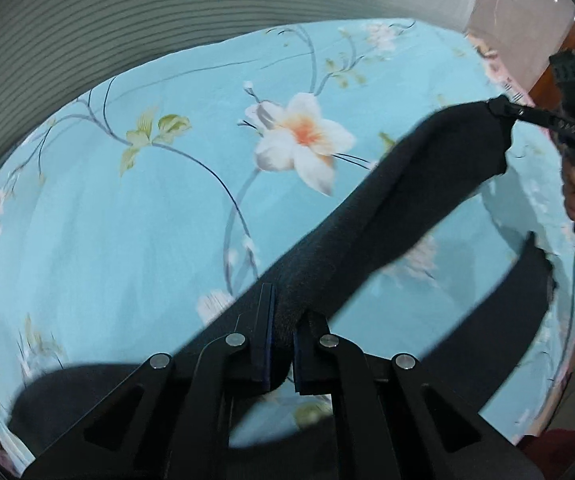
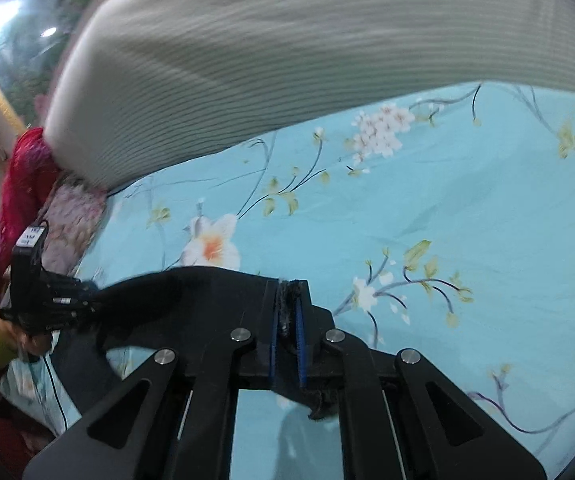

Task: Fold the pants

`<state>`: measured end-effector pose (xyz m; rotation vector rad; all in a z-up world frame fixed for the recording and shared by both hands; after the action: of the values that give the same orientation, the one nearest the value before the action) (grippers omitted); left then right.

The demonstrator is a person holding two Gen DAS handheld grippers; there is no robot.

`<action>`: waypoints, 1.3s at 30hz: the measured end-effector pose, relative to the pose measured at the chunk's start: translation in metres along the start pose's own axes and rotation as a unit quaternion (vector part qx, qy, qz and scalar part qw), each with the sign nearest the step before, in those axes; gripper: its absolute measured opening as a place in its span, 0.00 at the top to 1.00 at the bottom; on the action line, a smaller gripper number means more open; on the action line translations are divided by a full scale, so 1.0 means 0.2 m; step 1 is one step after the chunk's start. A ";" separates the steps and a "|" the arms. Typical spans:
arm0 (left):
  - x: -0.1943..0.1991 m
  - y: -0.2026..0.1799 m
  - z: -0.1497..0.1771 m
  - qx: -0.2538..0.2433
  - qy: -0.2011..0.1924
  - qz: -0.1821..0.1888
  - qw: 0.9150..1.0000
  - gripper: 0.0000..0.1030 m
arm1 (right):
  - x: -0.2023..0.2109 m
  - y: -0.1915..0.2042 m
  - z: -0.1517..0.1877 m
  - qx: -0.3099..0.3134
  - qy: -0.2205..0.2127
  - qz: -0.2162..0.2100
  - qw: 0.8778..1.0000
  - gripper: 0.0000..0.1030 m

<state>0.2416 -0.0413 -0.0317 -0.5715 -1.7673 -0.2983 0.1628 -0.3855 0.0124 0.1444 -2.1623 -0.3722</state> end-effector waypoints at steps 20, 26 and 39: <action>0.14 -0.53 0.66 0.001 0.000 0.040 0.999 0.95 | 0.40 0.16 0.76 0.083 0.051 0.017 0.995 0.93; 0.10 -0.57 0.77 -0.005 0.008 0.044 0.999 0.95 | 0.38 0.17 0.96 0.100 0.088 0.033 0.991 0.93; -0.08 -0.61 0.92 -0.016 0.057 0.040 0.997 0.82 | 0.32 0.10 1.11 0.095 0.147 0.083 0.981 0.76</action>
<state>0.0271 -0.0598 -0.0849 -0.6357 -1.6283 -0.2987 -0.0545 -0.3353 -0.0529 0.1168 -1.8974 -0.0425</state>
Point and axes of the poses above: each gripper's, at about its wrist camera, not at the fingertips, and x roughly against the way its jaws point, y to its left, z to its underside, the point moved 6 cm from there along -x, roughly the way its jaws point, and after that the axes turned 6 degrees about y, right-handed, at the moved point
